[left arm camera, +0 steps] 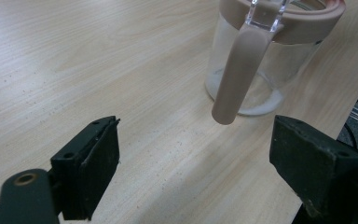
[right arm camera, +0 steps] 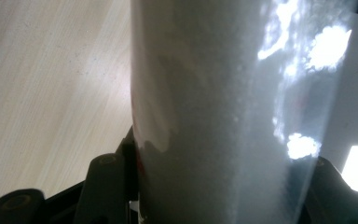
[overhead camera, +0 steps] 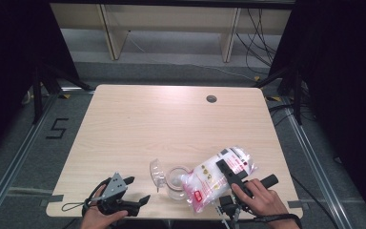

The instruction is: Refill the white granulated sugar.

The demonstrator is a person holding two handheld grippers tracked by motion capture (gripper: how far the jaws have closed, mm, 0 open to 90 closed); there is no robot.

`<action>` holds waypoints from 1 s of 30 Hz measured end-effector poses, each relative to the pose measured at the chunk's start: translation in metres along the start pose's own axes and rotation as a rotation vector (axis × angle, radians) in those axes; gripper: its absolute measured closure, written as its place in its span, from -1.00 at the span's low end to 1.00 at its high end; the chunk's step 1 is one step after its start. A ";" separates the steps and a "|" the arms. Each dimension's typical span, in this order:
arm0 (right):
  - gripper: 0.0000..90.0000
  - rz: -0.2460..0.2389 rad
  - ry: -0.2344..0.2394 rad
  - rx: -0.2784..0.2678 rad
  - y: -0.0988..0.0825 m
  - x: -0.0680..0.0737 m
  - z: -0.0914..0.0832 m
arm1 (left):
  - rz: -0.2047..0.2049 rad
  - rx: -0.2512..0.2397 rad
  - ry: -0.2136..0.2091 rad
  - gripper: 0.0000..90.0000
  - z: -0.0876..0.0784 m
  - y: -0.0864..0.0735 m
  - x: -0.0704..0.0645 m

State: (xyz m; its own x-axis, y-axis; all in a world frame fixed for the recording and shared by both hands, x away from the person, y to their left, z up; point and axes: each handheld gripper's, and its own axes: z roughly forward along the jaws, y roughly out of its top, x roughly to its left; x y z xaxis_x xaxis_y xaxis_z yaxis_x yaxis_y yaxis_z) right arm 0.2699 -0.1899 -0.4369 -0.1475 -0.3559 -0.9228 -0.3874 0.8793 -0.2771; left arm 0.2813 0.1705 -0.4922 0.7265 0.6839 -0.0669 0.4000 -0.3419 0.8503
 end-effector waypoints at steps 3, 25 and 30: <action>0.13 -0.001 -0.001 -0.001 0.000 0.000 0.000 | -0.001 0.000 0.000 -0.65 0.000 0.000 0.000; 0.14 -0.037 -0.005 0.003 -0.002 -0.004 -0.001 | -0.031 -0.002 0.002 -0.65 0.000 -0.001 -0.001; 0.14 -0.038 -0.006 0.004 -0.002 -0.004 -0.001 | -0.040 -0.010 0.002 -0.65 0.000 -0.001 -0.001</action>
State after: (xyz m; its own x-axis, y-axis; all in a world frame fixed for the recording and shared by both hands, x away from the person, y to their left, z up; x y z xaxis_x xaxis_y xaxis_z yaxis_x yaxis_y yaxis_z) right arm 0.2705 -0.1900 -0.4321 -0.1276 -0.3872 -0.9131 -0.3894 0.8663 -0.3129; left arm 0.2804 0.1696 -0.4930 0.7088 0.6983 -0.0997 0.4233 -0.3081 0.8520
